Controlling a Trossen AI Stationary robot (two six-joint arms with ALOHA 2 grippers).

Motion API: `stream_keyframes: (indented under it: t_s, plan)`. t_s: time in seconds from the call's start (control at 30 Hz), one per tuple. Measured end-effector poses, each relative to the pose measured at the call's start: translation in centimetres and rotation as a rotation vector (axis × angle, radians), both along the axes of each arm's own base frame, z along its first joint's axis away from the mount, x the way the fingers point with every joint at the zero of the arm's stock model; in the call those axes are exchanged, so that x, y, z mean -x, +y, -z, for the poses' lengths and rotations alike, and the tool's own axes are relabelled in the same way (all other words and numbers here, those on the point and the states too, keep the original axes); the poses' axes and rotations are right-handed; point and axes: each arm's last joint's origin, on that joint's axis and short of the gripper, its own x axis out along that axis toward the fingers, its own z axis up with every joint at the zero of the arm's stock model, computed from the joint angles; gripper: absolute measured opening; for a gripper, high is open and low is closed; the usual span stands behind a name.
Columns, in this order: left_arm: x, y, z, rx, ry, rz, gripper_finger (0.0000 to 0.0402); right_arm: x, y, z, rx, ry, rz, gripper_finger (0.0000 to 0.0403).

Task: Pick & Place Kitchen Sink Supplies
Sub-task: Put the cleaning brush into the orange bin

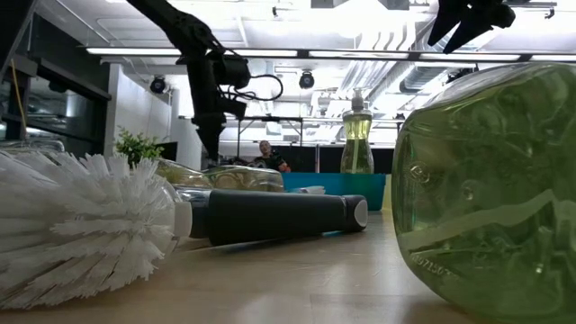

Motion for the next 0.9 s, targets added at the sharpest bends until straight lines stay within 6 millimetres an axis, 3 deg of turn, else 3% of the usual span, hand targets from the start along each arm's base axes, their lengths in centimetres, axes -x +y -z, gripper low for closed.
stream_keyframes:
  t_s: [0.57,0.9]
  plan:
    - [-0.6,-1.2,-3.2,0.075,-0.051,-0.053,0.0182,0.0,0.0,0.0,0.008,0.016,-0.023,0.0248]
    - [-0.9,-4.4,-5.4,0.084,-0.098,-0.058,0.0182,-0.1,0.1,0.0,-0.01,0.028,-0.075,0.0248]
